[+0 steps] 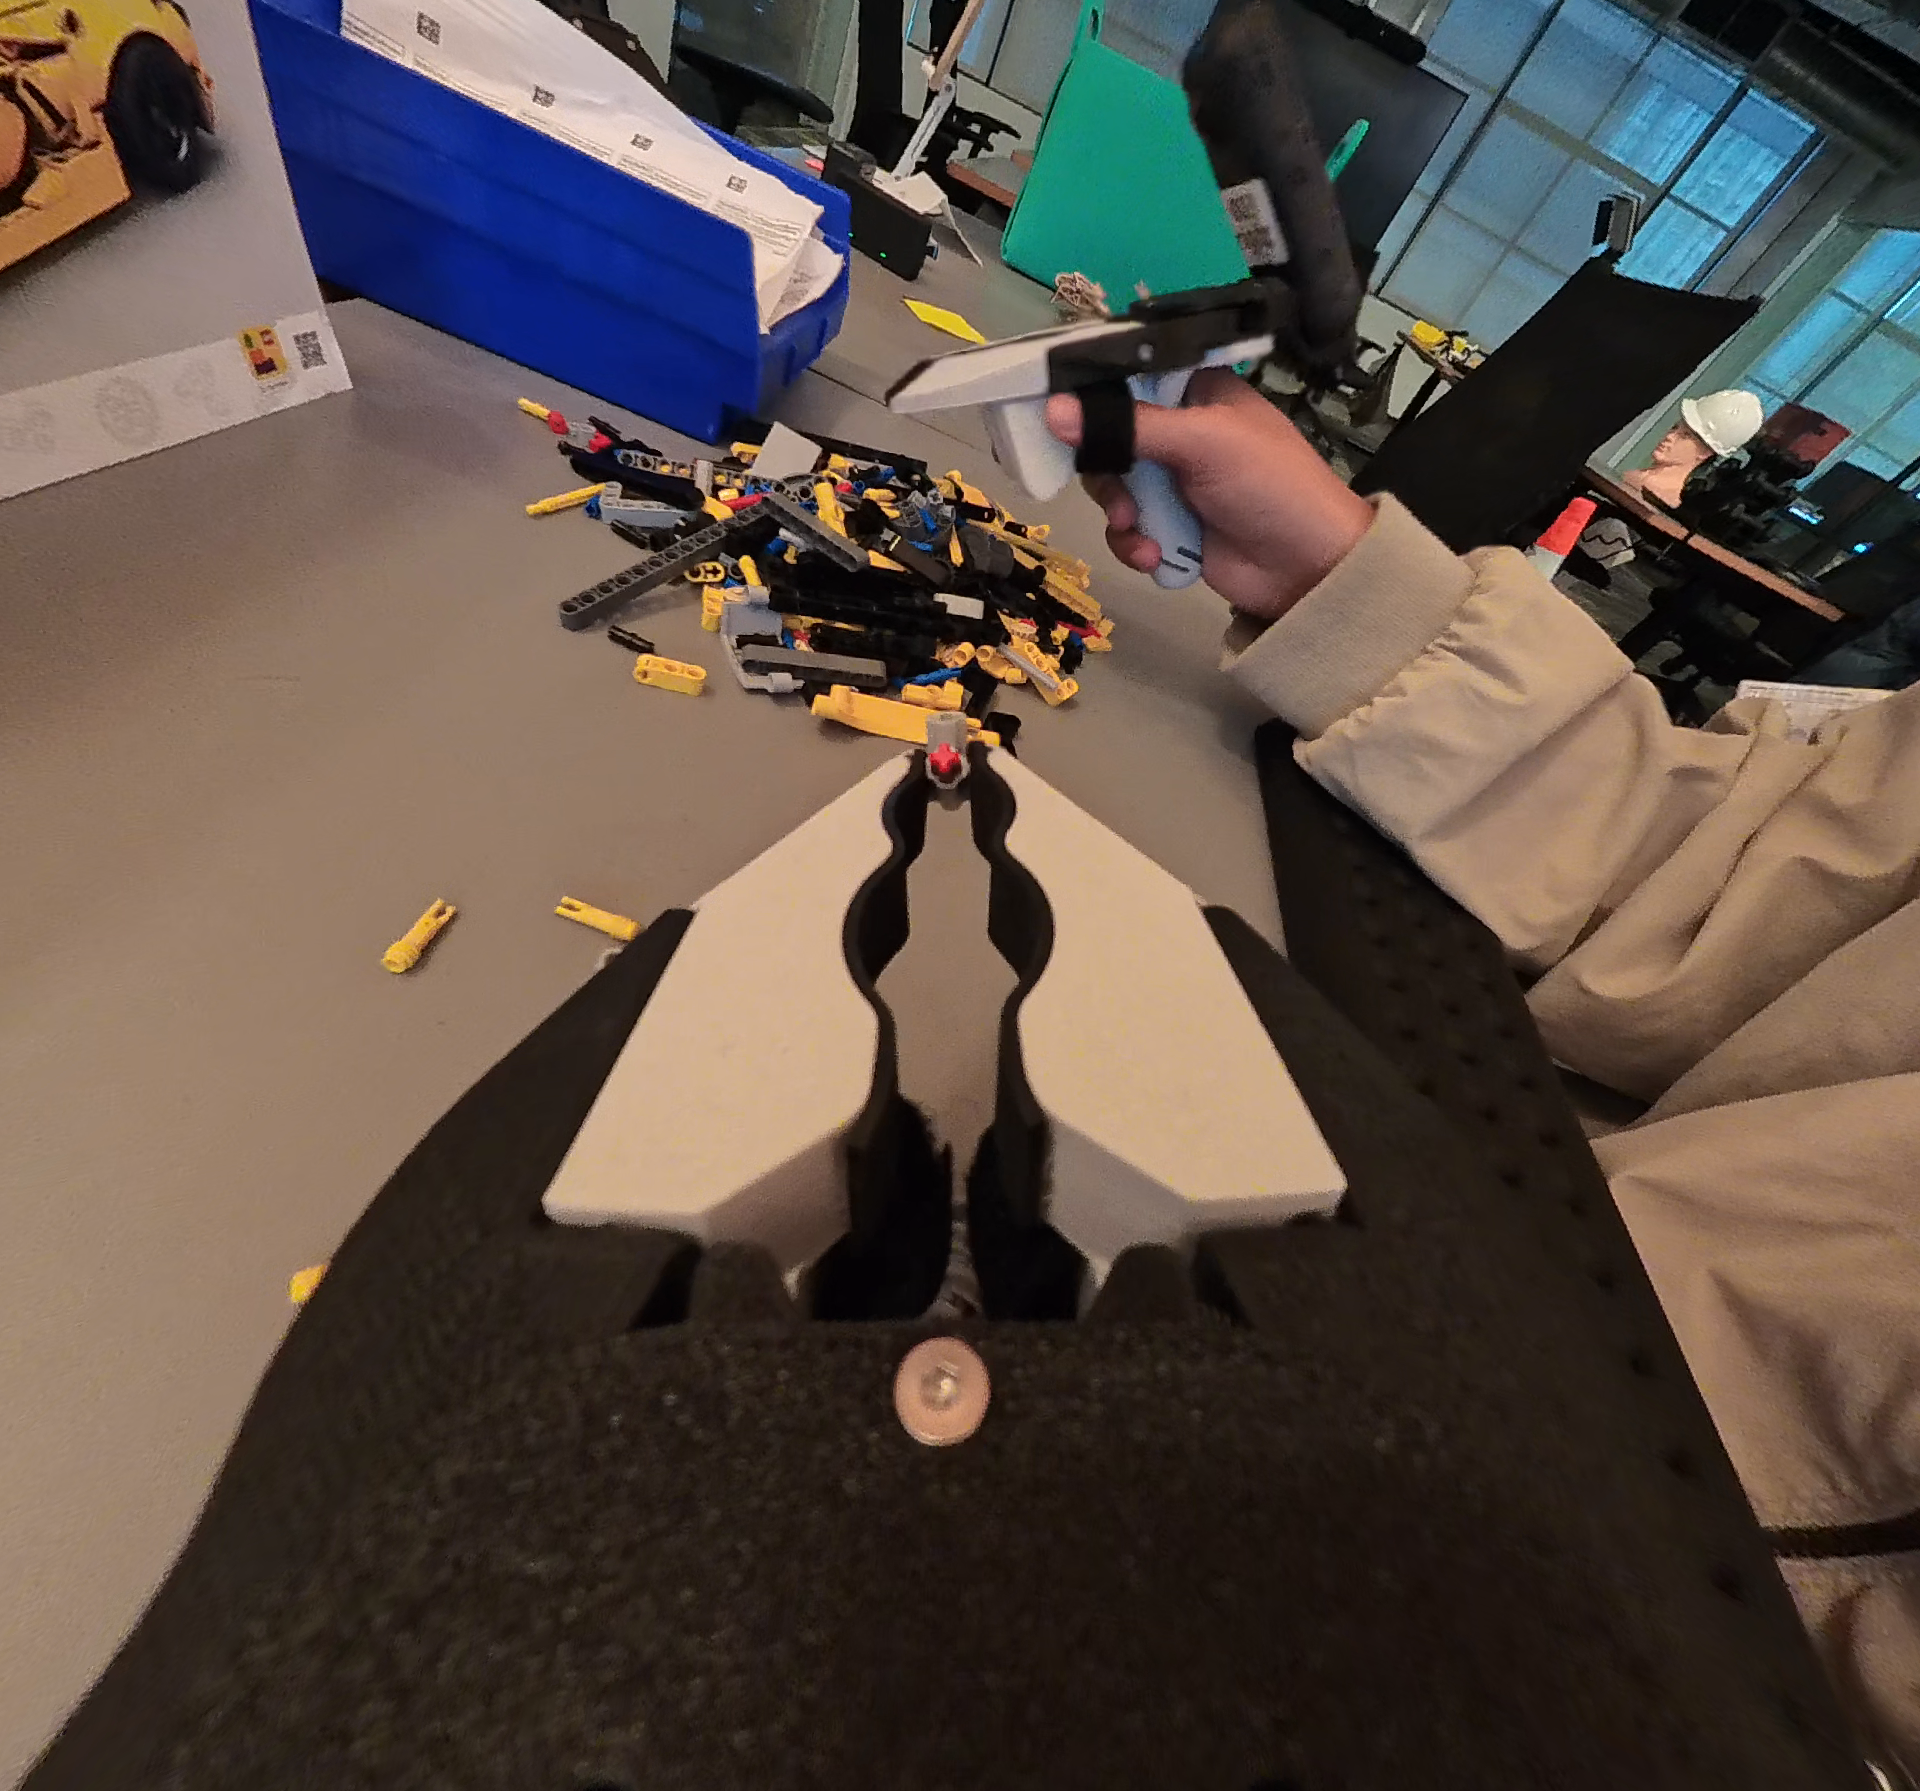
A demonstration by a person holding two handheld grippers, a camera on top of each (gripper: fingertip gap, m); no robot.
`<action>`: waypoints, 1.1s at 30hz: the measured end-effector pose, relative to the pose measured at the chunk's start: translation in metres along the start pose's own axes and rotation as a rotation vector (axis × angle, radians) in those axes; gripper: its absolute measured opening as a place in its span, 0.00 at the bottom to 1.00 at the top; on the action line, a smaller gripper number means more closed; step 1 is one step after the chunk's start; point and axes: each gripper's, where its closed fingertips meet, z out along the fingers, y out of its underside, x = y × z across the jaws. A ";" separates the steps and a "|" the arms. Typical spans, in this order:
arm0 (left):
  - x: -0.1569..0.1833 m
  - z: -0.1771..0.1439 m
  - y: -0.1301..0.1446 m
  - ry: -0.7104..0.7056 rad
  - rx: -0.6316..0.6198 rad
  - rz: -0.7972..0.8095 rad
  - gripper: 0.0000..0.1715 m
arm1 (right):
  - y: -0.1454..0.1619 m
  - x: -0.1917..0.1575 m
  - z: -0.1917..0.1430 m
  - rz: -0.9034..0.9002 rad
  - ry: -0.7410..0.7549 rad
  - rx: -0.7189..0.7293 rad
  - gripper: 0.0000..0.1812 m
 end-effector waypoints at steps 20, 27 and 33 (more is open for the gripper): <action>0.017 -0.004 -0.004 0.254 0.030 -0.292 0.04 | 0.028 -0.256 0.007 -0.980 -0.410 0.265 0.16; 0.015 -0.009 -0.018 0.298 0.122 -0.388 0.04 | 0.015 -0.253 0.011 -0.809 -0.287 0.346 0.09; 0.005 -0.010 -0.024 0.283 0.183 -0.460 0.05 | 0.015 -0.250 0.018 -0.739 -0.146 0.342 0.09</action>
